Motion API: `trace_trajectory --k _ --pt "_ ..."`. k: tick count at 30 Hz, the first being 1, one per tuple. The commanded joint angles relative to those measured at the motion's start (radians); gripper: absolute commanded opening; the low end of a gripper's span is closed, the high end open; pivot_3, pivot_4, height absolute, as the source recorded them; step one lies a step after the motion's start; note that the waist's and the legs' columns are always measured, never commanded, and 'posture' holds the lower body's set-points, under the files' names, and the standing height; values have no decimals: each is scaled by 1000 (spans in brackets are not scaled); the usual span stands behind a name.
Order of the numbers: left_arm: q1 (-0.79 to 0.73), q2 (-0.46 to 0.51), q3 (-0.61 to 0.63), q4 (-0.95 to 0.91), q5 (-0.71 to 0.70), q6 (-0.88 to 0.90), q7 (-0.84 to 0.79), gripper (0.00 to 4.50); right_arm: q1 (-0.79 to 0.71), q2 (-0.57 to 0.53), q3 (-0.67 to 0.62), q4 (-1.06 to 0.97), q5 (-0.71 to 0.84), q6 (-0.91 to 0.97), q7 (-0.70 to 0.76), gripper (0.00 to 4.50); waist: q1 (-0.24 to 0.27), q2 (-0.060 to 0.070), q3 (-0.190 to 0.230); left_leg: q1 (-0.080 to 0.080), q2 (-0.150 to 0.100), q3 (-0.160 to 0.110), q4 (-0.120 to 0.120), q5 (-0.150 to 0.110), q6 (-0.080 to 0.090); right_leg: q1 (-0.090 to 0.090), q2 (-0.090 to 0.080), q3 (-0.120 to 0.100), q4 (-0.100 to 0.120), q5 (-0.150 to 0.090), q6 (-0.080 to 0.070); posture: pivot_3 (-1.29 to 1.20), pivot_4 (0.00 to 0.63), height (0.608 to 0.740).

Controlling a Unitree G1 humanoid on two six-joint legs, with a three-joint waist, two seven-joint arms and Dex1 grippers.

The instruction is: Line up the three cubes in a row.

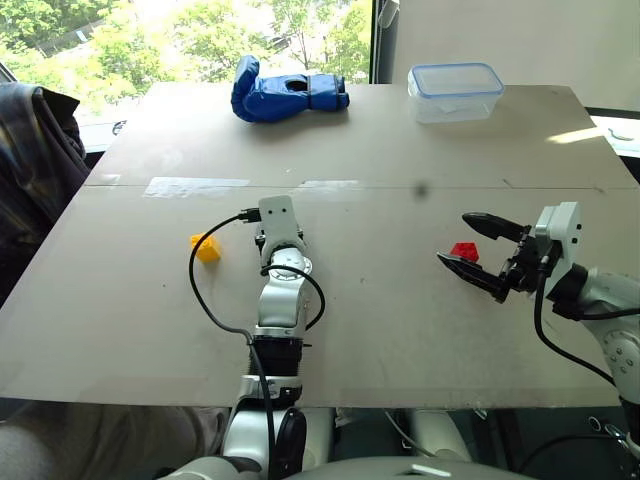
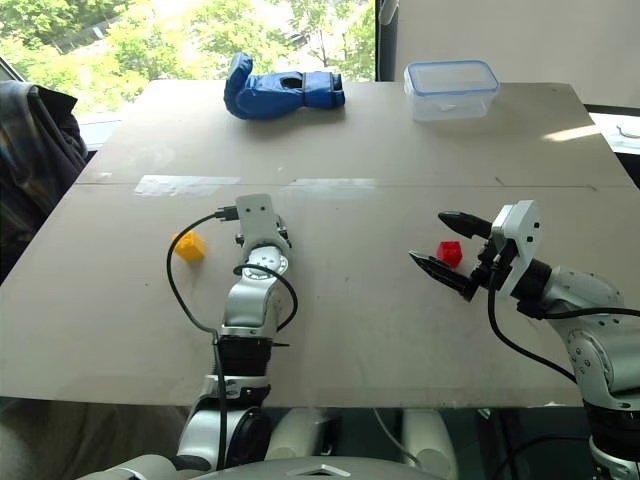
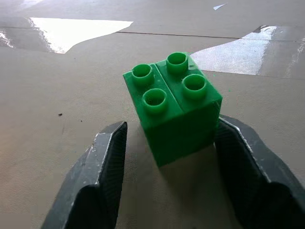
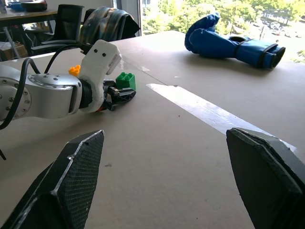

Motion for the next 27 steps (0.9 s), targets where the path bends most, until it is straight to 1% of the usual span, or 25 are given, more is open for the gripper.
trace_trajectory --k 1,5,9,11,13,19,27 --pt "-7 -6 28 -18 -1 -7 20 2096 -19 -4 -13 -11 2 -19 -4 4213 0 0 0 0 0 0 0 0 0 0 0 0 0 0 0 0 150 740" --pt "-3 1 43 -13 -2 -15 10 2096 -23 -2 -9 -6 -3 -23 -6 4213 0 0 0 0 0 0 0 0 0 0 0 0 0 0 0 0 150 740" --pt "12 26 34 -29 -25 -27 -66 2096 -19 1 -10 -9 -7 -23 -12 4213 0 0 0 0 0 0 0 0 0 0 0 0 0 0 0 0 150 740" --pt "38 67 10 -49 -80 -83 -211 2096 -15 4 -15 -7 -8 -25 -15 4213 -1 0 0 0 0 0 0 0 0 0 0 0 0 0 0 0 150 740" --pt "52 113 2 -57 -94 -101 -281 2096 -10 6 -18 -5 -11 -28 -17 4213 -1 0 0 0 0 0 0 0 0 0 0 0 0 0 0 0 150 740" --pt "60 174 20 -34 -120 -118 -356 2096 3 13 -24 -6 -20 -42 -28 4213 1 0 0 -1 0 -1 0 0 0 0 0 0 0 0 0 0 150 740" --pt "46 177 27 -5 -122 -131 -367 2096 24 16 -25 -16 -23 -56 -41 4213 0 0 0 -1 1 -1 0 0 0 0 0 -1 0 0 0 0 150 740"
